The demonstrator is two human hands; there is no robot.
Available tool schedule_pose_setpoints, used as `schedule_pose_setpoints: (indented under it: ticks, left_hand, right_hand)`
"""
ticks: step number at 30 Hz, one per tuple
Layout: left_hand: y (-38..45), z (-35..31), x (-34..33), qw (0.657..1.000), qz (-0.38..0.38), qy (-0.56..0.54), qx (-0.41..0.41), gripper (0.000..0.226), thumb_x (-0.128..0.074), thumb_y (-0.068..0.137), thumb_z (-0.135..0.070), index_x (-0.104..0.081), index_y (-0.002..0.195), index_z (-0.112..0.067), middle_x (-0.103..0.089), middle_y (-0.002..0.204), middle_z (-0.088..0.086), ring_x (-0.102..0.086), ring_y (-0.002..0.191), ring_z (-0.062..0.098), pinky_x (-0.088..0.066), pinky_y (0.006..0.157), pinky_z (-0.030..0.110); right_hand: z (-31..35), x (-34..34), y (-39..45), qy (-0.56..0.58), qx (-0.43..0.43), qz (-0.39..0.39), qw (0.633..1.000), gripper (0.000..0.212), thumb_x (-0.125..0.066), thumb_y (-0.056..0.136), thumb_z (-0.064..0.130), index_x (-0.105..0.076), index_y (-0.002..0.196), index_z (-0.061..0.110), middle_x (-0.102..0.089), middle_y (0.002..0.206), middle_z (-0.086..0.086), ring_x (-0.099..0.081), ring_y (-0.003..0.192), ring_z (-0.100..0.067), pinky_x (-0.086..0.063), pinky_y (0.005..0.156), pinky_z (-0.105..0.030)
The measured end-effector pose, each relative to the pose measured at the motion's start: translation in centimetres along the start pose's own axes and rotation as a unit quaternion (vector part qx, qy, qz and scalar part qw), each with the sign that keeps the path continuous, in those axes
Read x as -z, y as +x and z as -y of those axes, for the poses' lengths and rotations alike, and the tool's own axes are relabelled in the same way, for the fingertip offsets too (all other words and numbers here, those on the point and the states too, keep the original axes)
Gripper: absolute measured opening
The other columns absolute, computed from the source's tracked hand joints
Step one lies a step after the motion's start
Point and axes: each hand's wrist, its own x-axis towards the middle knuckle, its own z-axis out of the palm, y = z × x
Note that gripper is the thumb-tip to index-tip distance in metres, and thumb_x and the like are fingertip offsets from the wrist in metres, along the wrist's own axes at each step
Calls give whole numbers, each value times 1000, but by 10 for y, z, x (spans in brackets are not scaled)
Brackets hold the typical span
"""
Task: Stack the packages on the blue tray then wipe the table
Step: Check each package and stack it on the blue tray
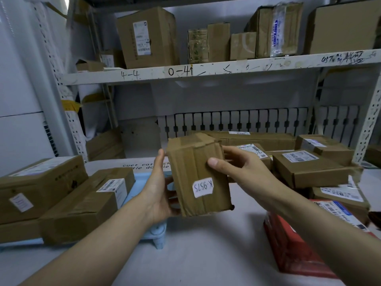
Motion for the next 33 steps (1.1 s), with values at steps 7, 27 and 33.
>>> schedule_pose_setpoints:
  ticks: [7,27,33]
  left_hand:
    - [-6,-2,-6,1000,-4,-9,-12,76,-68,71,-69,-63,126,-17,-71,92,11,-66,73,22,-53,55,28]
    - [1,4,-9,994,-39,-62,-81,45,-82,74,-40,-72,107,-12,-75,95,9,-68,96,25,-53,97,37]
    - [0,11,-9,999,-22,14,-28,82,-82,55,-68,-68,120,-19,-70,115,15,-64,105,32,-46,102,54]
  right_hand:
    - [-1,1,5,37,-45,-54,997,38,-71,87,39,-67,118,18,-76,103,2,-73,90,-12,-61,68,-31]
    - [-2,5,4,100,-104,-117,983,41,-66,90,40,-53,123,19,-68,103,-9,-73,76,-24,-60,60,-39]
    - [-7,7,7,145,-151,-123,970,60,-60,83,67,-60,123,22,-73,113,-3,-74,95,-25,-61,74,-48]
